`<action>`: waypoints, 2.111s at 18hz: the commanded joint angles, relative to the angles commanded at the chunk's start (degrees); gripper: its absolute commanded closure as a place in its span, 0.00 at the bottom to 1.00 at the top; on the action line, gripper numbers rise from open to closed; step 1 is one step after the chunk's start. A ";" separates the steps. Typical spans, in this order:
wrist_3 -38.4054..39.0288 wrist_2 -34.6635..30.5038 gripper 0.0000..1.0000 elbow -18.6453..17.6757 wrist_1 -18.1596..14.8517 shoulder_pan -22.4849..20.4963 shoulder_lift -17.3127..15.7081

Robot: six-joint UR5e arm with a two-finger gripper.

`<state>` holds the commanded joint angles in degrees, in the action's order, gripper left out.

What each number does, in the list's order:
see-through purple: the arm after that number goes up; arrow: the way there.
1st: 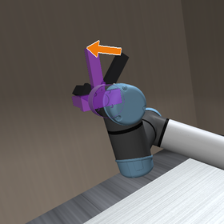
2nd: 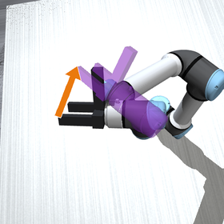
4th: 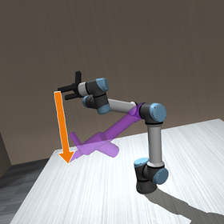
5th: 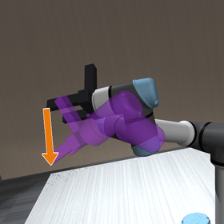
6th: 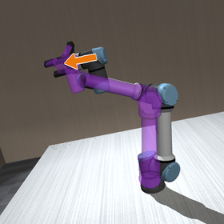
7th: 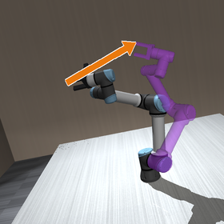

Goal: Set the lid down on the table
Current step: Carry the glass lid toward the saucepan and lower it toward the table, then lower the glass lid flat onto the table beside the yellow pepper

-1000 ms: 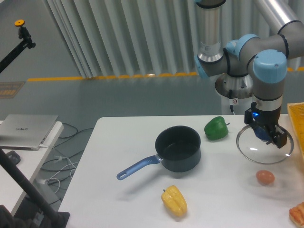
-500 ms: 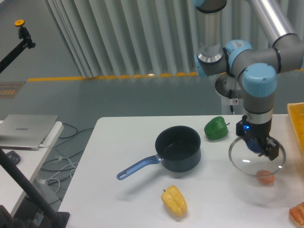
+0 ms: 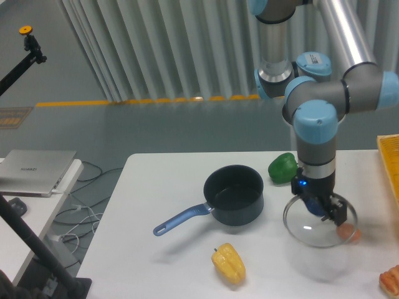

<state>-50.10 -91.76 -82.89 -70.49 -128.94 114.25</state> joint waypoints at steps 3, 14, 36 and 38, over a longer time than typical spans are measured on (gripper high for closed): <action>1.32 0.09 0.51 1.23 0.61 0.71 1.23; 4.31 0.09 0.51 2.29 3.60 2.47 5.19; 3.96 0.26 0.51 1.59 3.69 3.61 7.65; 3.96 0.26 0.51 1.59 3.69 3.61 7.74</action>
<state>-46.14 -91.49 -81.30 -66.80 -125.33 121.99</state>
